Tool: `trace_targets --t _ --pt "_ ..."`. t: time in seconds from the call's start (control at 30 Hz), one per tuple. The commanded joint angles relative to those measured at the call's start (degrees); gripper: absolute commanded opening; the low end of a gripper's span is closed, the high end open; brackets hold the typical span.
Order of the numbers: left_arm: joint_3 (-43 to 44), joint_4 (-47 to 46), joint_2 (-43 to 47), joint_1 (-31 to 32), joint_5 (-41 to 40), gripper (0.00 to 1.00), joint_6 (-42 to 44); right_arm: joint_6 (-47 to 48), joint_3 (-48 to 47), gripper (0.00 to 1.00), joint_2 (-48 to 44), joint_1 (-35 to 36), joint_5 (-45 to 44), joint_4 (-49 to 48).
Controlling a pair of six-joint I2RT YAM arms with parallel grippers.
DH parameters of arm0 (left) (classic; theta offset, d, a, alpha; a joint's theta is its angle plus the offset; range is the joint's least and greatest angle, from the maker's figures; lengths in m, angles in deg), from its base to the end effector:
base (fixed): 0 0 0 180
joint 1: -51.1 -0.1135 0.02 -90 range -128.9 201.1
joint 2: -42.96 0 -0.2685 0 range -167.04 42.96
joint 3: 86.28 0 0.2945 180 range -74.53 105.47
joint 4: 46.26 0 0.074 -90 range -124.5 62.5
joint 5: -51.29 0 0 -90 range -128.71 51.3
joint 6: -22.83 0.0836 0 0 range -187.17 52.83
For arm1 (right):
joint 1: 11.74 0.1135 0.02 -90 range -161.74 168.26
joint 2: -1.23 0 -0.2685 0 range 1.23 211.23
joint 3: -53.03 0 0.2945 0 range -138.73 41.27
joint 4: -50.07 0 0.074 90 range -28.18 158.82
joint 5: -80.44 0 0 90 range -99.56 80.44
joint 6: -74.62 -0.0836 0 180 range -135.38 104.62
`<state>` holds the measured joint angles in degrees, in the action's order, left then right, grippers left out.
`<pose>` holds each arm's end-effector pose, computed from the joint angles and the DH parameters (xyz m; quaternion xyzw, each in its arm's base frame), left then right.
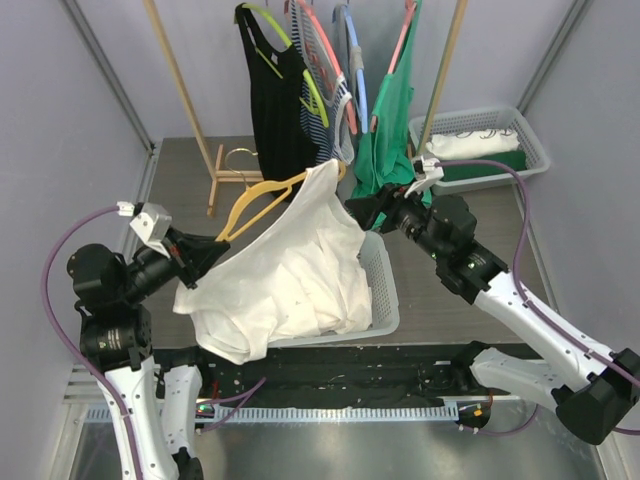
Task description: Remove the tank top from the hanger
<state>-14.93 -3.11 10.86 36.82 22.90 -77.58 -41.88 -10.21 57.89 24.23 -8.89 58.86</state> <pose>0.1481 -0.0382 0.4348 0.2073 0.6879 -0.3542 0.5986 0.2604 0.1902 0.3655 -0.0635 0.7178 0.3631 0.5906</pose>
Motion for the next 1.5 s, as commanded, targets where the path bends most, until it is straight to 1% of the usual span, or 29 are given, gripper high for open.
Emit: trace_targets --t 0.0,0.2,0.37,0.47,0.57,0.6,0.63,0.7,0.77,0.87,0.93,0.97,1.2,1.3,1.33,1.37,1.43,1.47 --pt "2.0 -0.4 0.2 -0.3 2.7 0.02 0.0 0.3 -3.1 0.71 1.6 2.0 3.7 -8.3" --pt "4.6 -0.3 -0.9 -0.4 5.3 0.00 -1.2 0.3 -3.1 0.65 4.7 3.8 5.7 -11.7" --pt "6.1 -0.3 -1.6 -0.3 5.4 0.00 -2.3 0.1 -3.4 0.62 6.8 4.6 5.7 -12.9" --pt "6.1 -0.3 -1.2 -0.3 5.5 0.00 -2.3 0.3 -3.7 0.56 7.1 4.6 5.5 -13.2" --pt "6.1 -0.3 -1.0 -0.3 5.4 0.00 -2.4 0.3 -4.0 0.38 7.0 4.6 6.0 -12.6" --pt "6.1 -0.3 -0.9 -0.4 5.2 0.00 -2.4 0.3 -4.0 0.23 6.8 4.6 6.0 -12.2" --pt "6.0 -0.3 -0.9 -0.4 5.1 0.00 -2.2 0.2 -3.9 0.16 6.4 4.6 5.8 -11.9" --pt "5.6 -0.2 -0.9 -0.3 4.7 0.00 -2.0 0.4 -3.0 0.06 5.0 4.6 5.3 -11.2" --pt "5.0 -0.3 -0.6 -0.3 4.5 0.00 -1.7 0.9 -2.0 0.06 3.3 4.6 4.0 -10.4" --pt "4.9 -0.3 -0.5 -0.3 4.6 0.00 -1.8 2.1 -0.3 0.01 0.6 4.6 1.1 -8.1" --pt "4.8 -0.3 -0.2 -0.3 4.6 0.00 -1.6 2.5 1.9 0.01 -1.0 4.6 -0.4 -7.8" --pt "4.7 -0.3 -0.2 -0.4 4.6 0.00 -1.6 2.6 2.5 0.01 -2.4 4.6 -3.3 -7.7" --pt "4.3 1.0 0.2 -0.3 4.7 0.00 0.2 2.9 4.5 0.01 -5.8 4.6 -8.6 -6.1" --pt "4.5 1.4 0.2 -0.3 4.8 0.00 0.7 3.2 4.8 0.02 -6.0 4.6 -9.1 -5.8" --pt "4.6 1.4 0.1 -0.3 5.0 0.00 0.7 3.3 4.6 0.05 -5.7 4.6 -8.8 -5.8" --pt "4.7 1.4 0.1 -0.3 5.1 0.00 0.7 3.6 4.5 0.18 -5.4 4.6 -8.2 -5.8" --pt "4.9 1.4 0.1 -0.2 5.4 0.00 0.6 3.8 4.2 0.35 -4.6 4.6 -4.8 -6.6" --pt "5.0 1.4 0.1 -0.3 5.5 0.00 0.6 3.8 4.2 0.46 -4.3 4.6 -3.4 -7.4"
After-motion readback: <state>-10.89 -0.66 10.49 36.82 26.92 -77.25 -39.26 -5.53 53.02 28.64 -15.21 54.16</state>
